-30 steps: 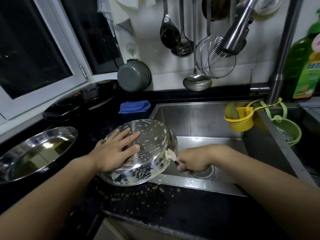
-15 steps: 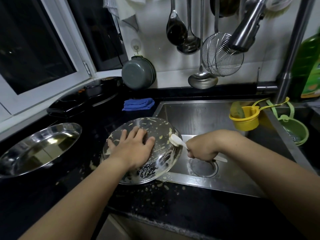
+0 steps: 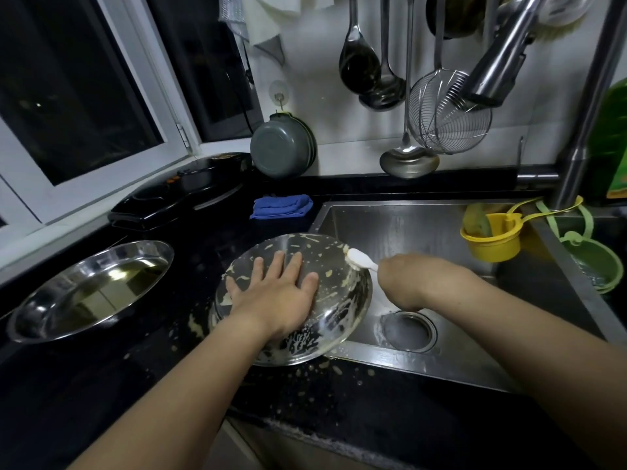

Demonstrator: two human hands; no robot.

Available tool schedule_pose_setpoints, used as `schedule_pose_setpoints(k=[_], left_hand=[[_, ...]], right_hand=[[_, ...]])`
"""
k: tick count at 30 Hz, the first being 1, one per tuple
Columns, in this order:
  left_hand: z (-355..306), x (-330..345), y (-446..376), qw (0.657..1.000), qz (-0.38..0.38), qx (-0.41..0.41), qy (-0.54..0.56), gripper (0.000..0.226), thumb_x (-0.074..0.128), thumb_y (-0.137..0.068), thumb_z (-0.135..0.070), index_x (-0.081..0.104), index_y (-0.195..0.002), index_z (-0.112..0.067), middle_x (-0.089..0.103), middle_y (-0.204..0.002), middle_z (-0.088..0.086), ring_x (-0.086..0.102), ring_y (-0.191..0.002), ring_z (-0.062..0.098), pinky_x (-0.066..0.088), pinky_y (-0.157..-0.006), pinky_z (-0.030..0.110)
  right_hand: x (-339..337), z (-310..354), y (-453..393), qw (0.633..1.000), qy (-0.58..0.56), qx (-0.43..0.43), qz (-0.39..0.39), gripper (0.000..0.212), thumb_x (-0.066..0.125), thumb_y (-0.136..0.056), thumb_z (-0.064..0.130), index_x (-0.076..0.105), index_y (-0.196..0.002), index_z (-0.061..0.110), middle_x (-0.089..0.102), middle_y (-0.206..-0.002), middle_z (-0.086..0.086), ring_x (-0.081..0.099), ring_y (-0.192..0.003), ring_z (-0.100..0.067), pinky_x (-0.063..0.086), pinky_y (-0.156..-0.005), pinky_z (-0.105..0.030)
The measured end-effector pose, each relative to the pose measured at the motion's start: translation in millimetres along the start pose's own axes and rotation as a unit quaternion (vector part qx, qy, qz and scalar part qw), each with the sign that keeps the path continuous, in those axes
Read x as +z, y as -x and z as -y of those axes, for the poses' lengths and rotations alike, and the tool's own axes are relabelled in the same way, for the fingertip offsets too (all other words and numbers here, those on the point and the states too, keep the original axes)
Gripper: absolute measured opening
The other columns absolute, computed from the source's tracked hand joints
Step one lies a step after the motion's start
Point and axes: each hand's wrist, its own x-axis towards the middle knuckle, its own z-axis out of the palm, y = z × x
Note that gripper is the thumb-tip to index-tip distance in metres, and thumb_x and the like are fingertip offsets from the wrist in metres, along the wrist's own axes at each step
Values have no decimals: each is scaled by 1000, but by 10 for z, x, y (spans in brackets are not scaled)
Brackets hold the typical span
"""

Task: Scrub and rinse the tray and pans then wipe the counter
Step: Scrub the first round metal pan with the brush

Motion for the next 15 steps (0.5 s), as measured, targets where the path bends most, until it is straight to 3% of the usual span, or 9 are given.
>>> schedule_pose_setpoints(k=[4,6,8,12,15], left_hand=[[76,3,-2,1000,-6,22,-14,67,4,-96,-75,-7,-158,-52,-16,-168,-17,-17,-156,18,-14,-119,66],[194,-18,-32,999,-5,37,-22,67,4,-95,-77,-7,-157,-55,-15,-167,-20,-16,-156,15,-13,-120,65],[333,-53,-64,997,-3,68,-32,67,3,-93,-79,-7,-155,-58,-15,-166,-22,-16,-155,12,-13,-121,61],[584,-151,-88,989,29,139,-48,67,1,-88,-83,-7,-152,-64,-17,-164,-28,-21,-153,3,-16,-122,55],[655,-200,-109,985,38,163,-50,71,-2,-83,-87,-9,-150,-66,-19,-162,-31,-22,-152,1,-16,-123,54]], right_hand=[[-24,5,55,998,19,-29,56,16,52,-91,1,51,-77,9,49,-72,-4,49,-57,-17,37,-50,-28],[-9,67,80,995,41,-55,70,11,53,-90,0,63,-94,3,53,-72,-6,48,-55,-18,34,-46,-25],[27,91,61,996,39,-56,52,18,51,-92,2,63,-106,3,56,-80,-7,49,-60,-19,35,-48,-27],[77,-44,-9,999,-27,14,-44,29,43,-96,7,59,-121,6,64,-114,-14,51,-80,-25,40,-67,-34],[178,-16,-71,996,-49,-45,57,23,54,-95,5,63,-116,1,64,-97,-12,54,-73,-24,42,-54,-24]])
